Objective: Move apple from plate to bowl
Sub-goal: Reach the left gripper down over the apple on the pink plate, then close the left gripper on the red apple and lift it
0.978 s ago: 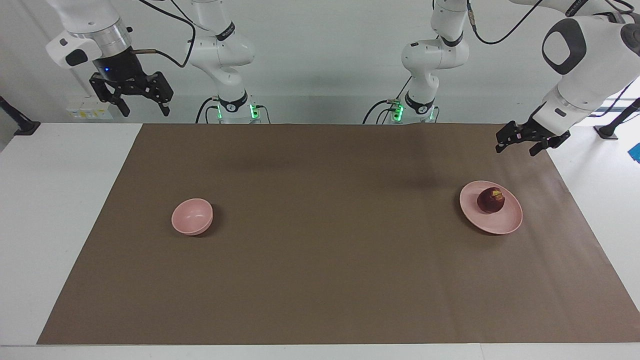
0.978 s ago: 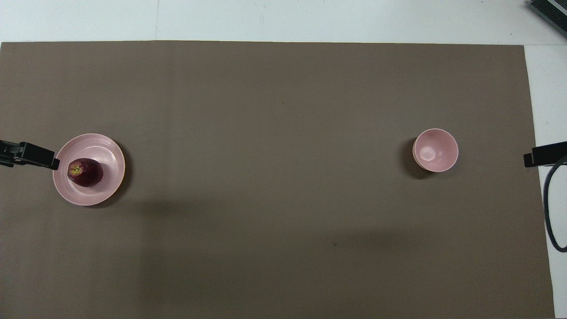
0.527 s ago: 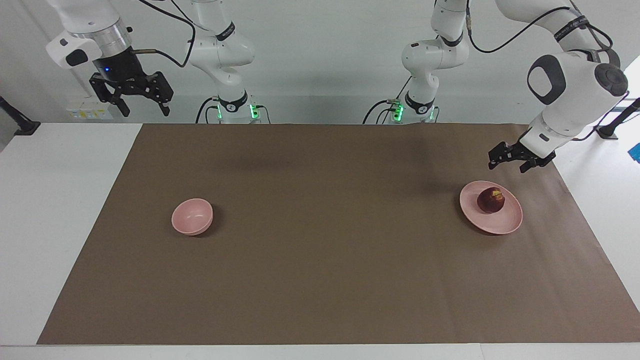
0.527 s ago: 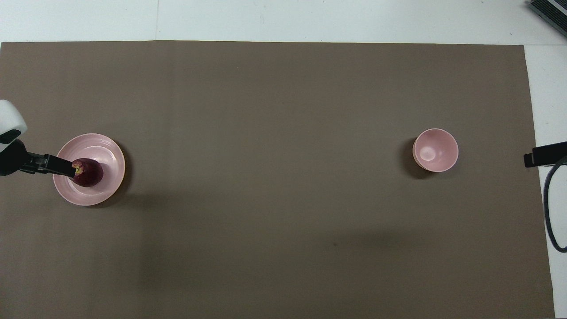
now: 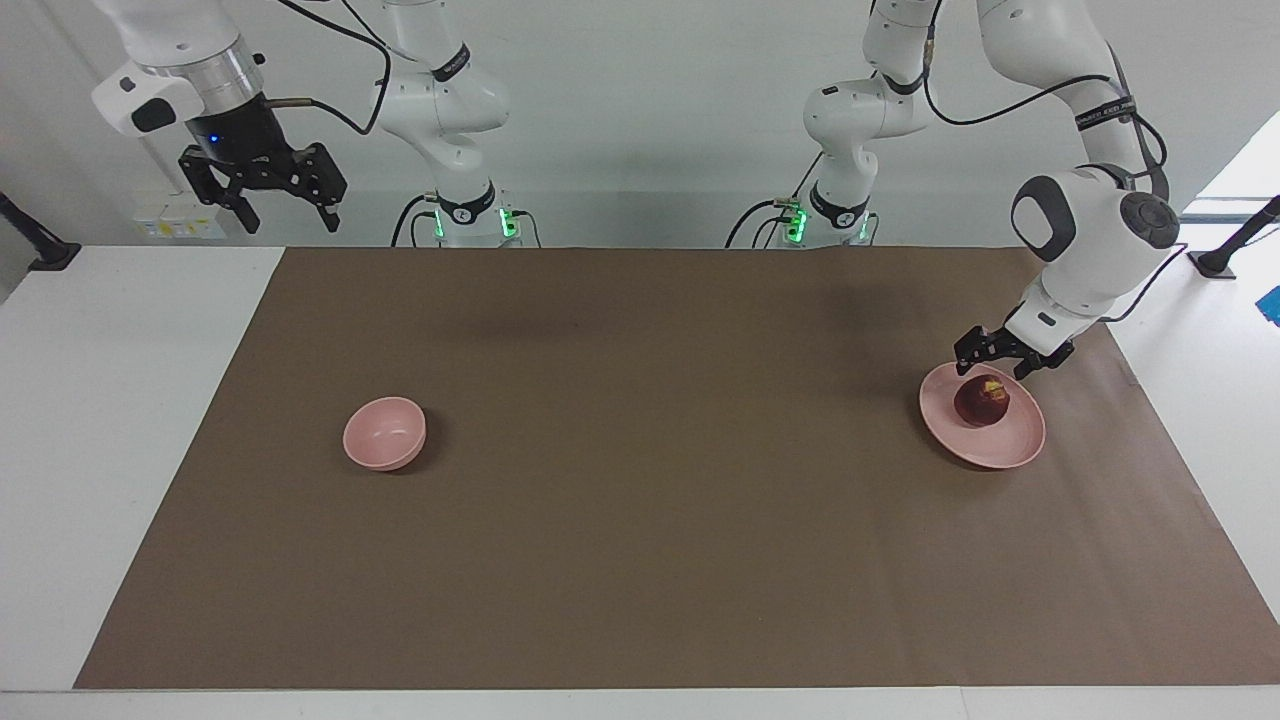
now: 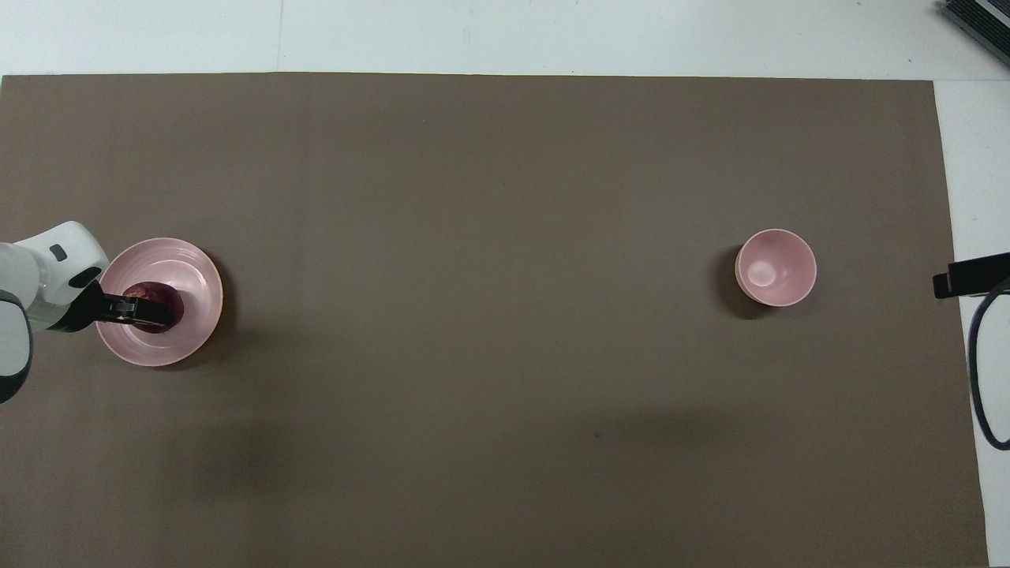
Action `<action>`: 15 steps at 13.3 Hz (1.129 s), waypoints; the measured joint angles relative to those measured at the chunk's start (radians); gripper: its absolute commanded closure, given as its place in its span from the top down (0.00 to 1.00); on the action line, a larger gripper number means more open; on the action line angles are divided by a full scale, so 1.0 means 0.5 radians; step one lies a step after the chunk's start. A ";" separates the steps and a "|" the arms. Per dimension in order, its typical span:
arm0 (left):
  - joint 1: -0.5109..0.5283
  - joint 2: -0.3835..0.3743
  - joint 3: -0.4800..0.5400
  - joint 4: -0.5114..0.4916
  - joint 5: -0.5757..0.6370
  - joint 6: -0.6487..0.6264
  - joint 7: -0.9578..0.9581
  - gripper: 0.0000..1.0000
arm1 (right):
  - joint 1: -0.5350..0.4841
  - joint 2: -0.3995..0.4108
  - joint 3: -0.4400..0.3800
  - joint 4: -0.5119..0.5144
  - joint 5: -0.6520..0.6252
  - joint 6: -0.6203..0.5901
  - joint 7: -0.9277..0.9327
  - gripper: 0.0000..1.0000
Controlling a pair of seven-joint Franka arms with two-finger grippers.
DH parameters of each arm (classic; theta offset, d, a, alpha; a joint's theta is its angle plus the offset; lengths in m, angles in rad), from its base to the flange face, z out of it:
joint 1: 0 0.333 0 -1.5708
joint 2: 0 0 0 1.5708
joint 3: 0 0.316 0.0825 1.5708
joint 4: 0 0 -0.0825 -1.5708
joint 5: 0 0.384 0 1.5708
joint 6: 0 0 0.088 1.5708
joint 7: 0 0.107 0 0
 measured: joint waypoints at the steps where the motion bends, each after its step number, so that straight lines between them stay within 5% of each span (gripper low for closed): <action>1: 0.001 0.029 0.000 -0.026 0.000 0.077 0.001 1.00 | 0.000 0.000 0.000 0.000 0.000 0.000 0.000 1.00; 6: 0.001 0.142 -0.002 -0.067 0.000 0.314 0.006 1.00 | 0.000 0.000 0.000 0.000 0.000 0.000 0.000 1.00; 7: 0.002 0.150 -0.002 -0.067 0.000 0.325 0.013 0.88 | 0.000 0.000 0.000 0.000 0.000 0.000 0.000 1.00; 8: 0.003 0.152 -0.002 -0.067 0.000 0.329 0.022 0.47 | 0.000 0.000 0.000 0.000 0.000 0.000 0.000 1.00; 9: 0.003 0.152 -0.002 -0.067 0.000 0.330 0.027 0.30 | 0.000 0.000 0.000 -0.001 0.000 0.000 0.000 1.00; 14: 0.003 0.139 -0.005 -0.104 0.002 0.439 0.045 0.25 | 0.000 0.000 0.000 -0.002 0.000 0.000 0.000 1.00; 15: 0.003 0.126 -0.009 -0.133 0.004 0.496 0.050 0.16 | 0.000 0.000 0.000 -0.002 0.000 0.000 0.000 1.00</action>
